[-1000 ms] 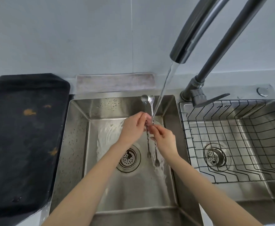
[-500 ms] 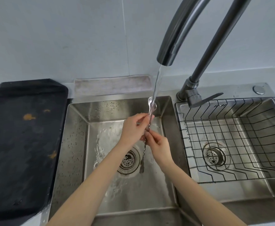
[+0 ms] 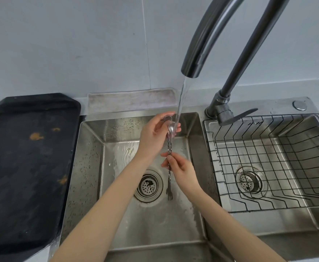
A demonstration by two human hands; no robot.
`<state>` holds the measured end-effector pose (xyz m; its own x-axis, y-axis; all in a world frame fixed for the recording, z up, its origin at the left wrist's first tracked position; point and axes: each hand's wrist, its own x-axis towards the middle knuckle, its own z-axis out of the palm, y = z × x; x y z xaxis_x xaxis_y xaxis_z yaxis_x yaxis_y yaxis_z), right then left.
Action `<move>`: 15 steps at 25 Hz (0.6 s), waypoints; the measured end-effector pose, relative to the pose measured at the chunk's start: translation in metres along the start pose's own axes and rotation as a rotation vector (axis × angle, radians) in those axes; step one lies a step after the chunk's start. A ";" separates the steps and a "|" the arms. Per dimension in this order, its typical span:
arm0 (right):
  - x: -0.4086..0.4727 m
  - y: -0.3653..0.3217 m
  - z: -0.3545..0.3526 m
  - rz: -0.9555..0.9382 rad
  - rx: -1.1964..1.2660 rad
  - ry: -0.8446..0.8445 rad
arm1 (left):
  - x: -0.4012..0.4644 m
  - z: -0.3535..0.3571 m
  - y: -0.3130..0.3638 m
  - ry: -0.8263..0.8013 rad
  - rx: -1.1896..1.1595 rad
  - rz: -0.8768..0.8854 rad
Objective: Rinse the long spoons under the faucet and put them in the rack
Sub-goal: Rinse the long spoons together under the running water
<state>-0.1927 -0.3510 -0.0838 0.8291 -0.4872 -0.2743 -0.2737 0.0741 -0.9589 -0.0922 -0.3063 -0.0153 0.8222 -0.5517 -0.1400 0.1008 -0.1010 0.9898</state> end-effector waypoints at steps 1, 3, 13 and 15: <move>0.000 0.001 -0.001 0.003 -0.009 0.006 | -0.001 -0.001 0.001 -0.041 -0.065 -0.027; 0.001 0.002 -0.003 0.017 -0.005 0.019 | -0.002 -0.004 0.001 -0.119 -0.160 -0.062; 0.003 -0.001 -0.011 0.063 -0.016 0.034 | -0.002 -0.003 0.003 -0.136 -0.091 -0.032; 0.003 -0.006 -0.012 0.049 -0.031 0.031 | -0.001 -0.002 0.005 -0.078 -0.092 -0.002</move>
<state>-0.1949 -0.3632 -0.0784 0.7987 -0.5108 -0.3181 -0.3291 0.0717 -0.9416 -0.0911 -0.3046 -0.0100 0.7760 -0.6148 -0.1405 0.1566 -0.0280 0.9873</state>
